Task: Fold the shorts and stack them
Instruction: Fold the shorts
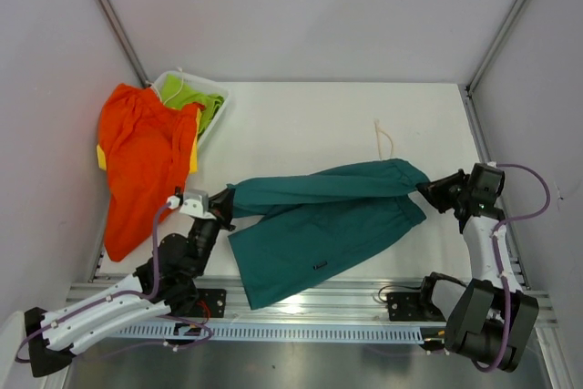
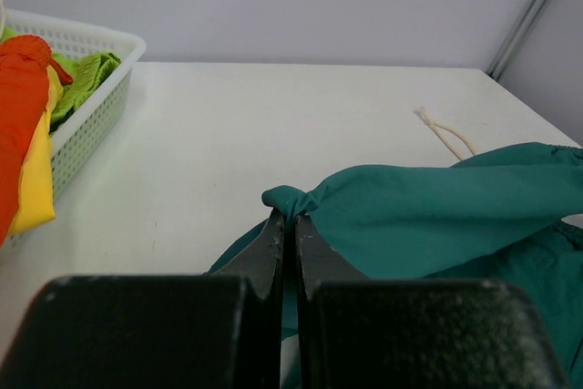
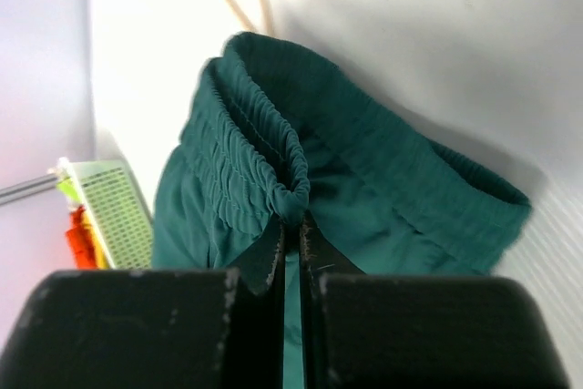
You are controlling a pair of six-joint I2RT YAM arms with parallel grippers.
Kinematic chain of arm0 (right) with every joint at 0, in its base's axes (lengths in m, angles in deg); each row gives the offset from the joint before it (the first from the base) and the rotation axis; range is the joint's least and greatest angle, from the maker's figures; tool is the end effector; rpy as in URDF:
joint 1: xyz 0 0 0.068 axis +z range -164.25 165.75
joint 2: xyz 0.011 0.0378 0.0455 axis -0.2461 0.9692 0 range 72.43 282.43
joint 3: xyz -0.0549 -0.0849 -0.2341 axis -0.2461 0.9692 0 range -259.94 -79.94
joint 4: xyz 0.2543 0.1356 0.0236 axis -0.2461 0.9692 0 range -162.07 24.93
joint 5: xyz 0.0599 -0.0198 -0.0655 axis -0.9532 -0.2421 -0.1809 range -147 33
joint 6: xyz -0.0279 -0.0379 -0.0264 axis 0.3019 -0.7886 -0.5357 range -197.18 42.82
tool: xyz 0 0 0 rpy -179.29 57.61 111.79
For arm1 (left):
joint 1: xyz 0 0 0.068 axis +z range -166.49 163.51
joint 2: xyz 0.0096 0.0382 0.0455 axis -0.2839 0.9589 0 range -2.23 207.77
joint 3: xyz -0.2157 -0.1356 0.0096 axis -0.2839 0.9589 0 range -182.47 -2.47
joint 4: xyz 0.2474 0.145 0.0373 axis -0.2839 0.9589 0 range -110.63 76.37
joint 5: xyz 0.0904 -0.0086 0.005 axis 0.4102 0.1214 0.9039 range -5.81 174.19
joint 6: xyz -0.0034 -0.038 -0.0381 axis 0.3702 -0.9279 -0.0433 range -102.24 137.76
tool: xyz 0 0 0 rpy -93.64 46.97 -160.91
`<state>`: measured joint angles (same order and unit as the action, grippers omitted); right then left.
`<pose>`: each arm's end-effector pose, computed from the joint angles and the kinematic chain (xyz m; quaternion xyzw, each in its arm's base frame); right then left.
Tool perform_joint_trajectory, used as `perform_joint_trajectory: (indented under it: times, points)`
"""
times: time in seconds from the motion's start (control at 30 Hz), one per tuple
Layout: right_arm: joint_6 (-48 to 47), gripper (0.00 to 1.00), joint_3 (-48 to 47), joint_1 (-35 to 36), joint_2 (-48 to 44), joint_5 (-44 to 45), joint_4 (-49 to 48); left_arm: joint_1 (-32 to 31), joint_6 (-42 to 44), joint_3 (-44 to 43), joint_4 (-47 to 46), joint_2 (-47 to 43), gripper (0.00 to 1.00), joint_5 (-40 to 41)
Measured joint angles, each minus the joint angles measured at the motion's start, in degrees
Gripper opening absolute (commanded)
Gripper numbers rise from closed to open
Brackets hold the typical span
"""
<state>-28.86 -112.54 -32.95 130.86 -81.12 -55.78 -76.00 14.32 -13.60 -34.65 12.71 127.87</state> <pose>0.2353 -0.0642 0.1856 0.4227 0.7920 0.2860 0.3348 0.1018 -0.1244 0.2363 0.0278 0.6596 -0.1683 0.7320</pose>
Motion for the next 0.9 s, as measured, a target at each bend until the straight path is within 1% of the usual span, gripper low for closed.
perform_joint_trajectory:
  times: [0.23, 0.37, 0.57, 0.73, 0.9]
  points:
    - [-2.97, 0.00, -0.83, 0.00, 0.46, 5.73, 12.15, 0.00, 0.00, 0.00, 0.20, -0.61, 0.00, -4.44]
    - [-3.63, 0.00, -0.83, -0.02, 0.46, 9.05, 17.38, -0.02, 0.02, 0.15, 0.92, -2.78, 0.00, -8.37]
    - [-4.44, 0.00, -0.83, 0.00, -0.83, 12.37, 23.87, 0.00, 0.00, 0.74, 2.19, -6.08, 0.00, -11.56]
    - [-4.48, 0.00, -0.39, 0.00, -1.99, 14.21, 25.16, 0.00, 0.02, 1.29, 3.10, -6.49, 0.00, -13.75]
    - [-4.48, 0.00, 0.81, 0.00, 1.90, 14.88, 23.30, -0.02, 0.02, 1.29, 4.42, -6.47, 0.00, -16.94]
